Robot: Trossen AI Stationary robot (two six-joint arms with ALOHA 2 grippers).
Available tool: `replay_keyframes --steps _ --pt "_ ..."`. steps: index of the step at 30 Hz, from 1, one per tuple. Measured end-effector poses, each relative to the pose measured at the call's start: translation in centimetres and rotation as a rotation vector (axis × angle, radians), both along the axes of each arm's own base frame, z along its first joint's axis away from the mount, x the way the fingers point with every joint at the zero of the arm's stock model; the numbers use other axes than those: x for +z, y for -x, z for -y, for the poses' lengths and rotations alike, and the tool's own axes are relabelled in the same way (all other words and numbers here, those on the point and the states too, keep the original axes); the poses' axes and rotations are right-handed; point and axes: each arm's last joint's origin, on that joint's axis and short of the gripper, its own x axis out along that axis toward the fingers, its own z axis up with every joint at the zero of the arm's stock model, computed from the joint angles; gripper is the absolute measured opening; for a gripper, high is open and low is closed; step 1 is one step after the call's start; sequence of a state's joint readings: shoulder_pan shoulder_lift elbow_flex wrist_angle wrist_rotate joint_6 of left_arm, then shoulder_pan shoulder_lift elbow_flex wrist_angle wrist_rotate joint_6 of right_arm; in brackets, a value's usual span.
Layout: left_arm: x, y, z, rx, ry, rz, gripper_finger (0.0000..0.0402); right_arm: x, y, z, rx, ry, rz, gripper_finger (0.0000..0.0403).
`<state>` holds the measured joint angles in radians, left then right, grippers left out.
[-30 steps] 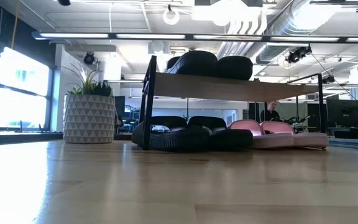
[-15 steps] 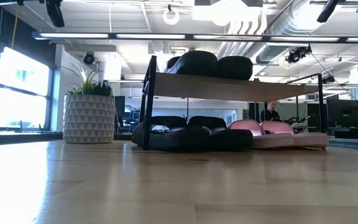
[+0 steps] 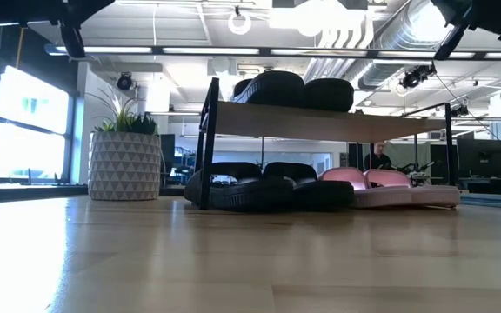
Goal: Pick and place slides into the shelf
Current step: Return to Home Position
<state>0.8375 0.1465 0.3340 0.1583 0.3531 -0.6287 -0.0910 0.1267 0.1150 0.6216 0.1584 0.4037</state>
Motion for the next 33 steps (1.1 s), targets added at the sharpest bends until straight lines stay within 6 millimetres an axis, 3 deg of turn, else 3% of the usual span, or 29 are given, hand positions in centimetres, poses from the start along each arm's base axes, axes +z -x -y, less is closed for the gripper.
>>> replay_keyframes --steps 11,33 --pt "-2.2 0.2 0.2 -0.002 0.019 -0.009 0.0000 -0.9 0.8 -0.1 -0.018 0.033 0.060 0.0000" --pt "-9.0 -1.0 -1.1 -0.030 0.197 -0.120 0.0000 -3.0 -0.2 0.1 0.045 -0.126 -0.154 0.0000"
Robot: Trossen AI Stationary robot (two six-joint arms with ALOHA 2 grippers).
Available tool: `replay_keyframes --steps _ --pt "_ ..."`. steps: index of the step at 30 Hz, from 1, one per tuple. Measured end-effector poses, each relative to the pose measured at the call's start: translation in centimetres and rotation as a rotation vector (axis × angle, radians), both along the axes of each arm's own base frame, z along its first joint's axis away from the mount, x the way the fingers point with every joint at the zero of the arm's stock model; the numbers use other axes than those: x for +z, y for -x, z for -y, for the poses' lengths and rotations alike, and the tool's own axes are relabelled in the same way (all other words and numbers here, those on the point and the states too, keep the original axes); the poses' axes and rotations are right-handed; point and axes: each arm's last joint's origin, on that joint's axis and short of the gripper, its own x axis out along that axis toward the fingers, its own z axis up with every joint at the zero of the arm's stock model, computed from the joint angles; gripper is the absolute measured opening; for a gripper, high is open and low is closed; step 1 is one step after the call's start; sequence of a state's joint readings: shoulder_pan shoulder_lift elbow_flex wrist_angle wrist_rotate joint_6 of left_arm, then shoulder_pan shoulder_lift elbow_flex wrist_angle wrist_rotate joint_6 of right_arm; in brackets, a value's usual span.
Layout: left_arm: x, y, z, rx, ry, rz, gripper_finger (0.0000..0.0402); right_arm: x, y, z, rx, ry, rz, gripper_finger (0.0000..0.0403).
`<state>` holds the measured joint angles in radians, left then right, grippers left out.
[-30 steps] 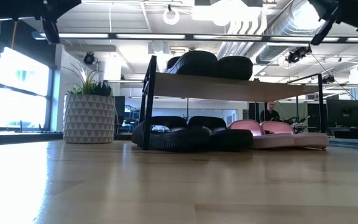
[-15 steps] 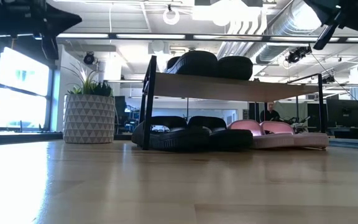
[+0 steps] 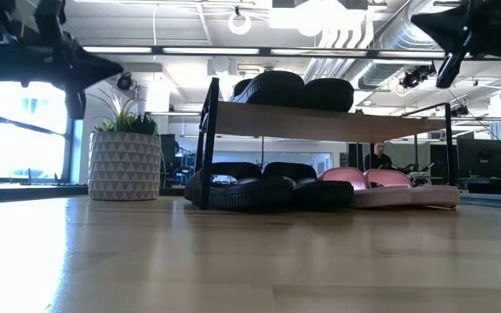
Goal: Pick and place slides into the shelf
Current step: Return to Home Position
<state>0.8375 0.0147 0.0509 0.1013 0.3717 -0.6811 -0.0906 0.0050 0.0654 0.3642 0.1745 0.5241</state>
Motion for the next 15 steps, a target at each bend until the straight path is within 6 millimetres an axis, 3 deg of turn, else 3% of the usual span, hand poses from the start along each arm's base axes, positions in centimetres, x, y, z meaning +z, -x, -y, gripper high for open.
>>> replay_keyframes --steps 8,15 --pt "-1.8 -0.2 -0.3 0.015 -0.037 -0.103 0.0000 -1.7 -0.6 0.0 0.008 0.012 -0.193 0.0000" --pt "-1.8 -0.1 -0.5 0.104 -0.184 -0.190 0.0000 -2.3 -0.7 0.1 -0.129 0.381 -0.363 0.0000"
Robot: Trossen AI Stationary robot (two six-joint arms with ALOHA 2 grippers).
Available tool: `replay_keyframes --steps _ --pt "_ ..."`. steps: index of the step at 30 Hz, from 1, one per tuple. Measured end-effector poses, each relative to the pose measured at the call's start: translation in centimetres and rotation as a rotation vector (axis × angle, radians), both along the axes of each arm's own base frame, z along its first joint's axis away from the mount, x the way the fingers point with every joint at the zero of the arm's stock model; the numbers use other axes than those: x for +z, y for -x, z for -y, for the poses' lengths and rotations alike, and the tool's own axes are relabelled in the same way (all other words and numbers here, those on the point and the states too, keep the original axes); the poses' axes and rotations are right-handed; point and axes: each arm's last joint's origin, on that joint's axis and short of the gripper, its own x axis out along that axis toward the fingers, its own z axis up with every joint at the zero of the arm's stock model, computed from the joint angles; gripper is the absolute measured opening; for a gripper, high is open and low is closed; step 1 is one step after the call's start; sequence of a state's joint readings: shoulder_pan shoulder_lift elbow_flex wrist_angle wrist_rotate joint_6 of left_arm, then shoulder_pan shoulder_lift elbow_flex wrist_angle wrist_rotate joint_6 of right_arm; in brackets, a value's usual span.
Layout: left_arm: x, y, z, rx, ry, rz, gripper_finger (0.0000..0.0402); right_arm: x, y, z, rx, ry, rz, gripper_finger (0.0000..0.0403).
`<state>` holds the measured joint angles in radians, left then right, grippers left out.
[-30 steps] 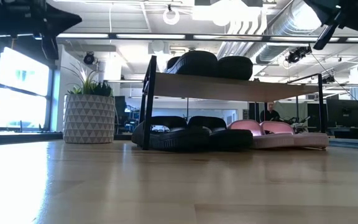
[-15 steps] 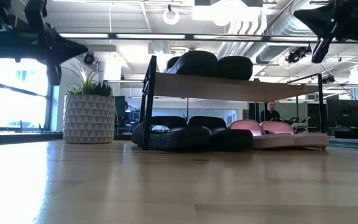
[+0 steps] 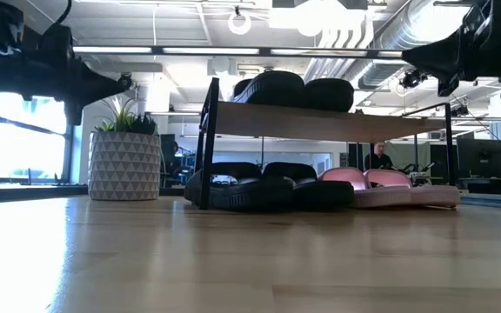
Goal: Pick and place slides into the shelf
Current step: Return to Home Position
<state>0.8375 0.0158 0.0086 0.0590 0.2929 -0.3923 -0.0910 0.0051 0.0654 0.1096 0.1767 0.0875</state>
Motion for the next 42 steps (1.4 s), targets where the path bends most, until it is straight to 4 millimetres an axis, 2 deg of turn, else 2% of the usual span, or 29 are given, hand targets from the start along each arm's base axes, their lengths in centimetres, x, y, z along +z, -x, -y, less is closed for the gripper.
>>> replay_keyframes --steps 4,9,19,42 --pt "-0.1 0.1 -0.2 0.085 -0.052 -0.046 0.0000 -0.2 0.0 0.2 -0.103 0.148 -0.070 0.0000" --pt "-0.1 0.1 -0.2 0.095 -0.051 -0.045 0.0000 -0.4 0.1 0.5 -0.178 0.077 -0.082 0.0000" --pt "-0.1 0.1 -0.2 0.095 -0.051 -0.045 0.0001 -1.2 0.0 0.4 -0.167 0.088 -0.172 0.0000" --pt "-0.1 0.1 -0.2 0.095 -0.051 -0.044 0.0001 -1.3 0.0 0.4 -0.167 0.087 -0.180 0.0000"
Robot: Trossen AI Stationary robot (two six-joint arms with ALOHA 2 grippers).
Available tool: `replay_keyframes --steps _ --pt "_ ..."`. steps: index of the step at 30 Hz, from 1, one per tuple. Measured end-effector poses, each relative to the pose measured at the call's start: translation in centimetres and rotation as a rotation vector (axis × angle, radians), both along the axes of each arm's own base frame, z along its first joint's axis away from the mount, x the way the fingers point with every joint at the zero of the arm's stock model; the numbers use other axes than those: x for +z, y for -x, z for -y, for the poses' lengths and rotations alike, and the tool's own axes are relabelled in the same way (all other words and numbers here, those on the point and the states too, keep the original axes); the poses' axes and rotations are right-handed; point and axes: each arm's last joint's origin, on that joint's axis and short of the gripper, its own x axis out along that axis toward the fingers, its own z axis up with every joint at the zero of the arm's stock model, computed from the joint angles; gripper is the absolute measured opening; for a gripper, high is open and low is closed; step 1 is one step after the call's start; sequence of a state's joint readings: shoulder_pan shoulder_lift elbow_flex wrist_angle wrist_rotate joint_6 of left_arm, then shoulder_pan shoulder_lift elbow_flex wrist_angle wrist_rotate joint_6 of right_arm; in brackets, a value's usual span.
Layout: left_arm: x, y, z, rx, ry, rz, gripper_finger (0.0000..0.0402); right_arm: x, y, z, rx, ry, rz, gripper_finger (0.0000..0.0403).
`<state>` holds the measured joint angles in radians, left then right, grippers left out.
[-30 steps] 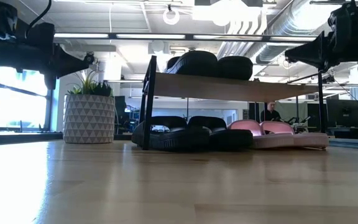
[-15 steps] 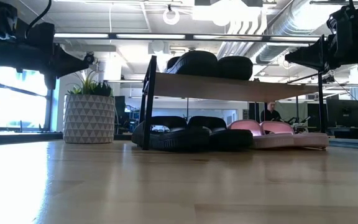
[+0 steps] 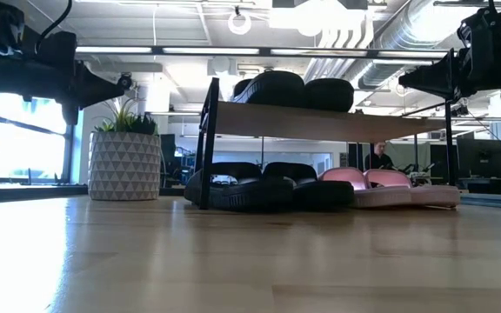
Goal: Pick and place slides into the shelf
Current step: Return to Home Position
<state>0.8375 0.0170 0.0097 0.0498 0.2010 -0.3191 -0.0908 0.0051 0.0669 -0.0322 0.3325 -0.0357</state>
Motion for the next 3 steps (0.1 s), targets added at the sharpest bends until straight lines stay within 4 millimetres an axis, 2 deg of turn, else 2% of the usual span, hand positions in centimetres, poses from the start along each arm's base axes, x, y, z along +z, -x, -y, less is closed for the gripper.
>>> replay_keyframes --steps 3 --pt "0.00 0.00 0.00 0.000 0.000 0.000 0.0001 0.00 0.00 0.00 0.000 0.000 0.000 0.0000"
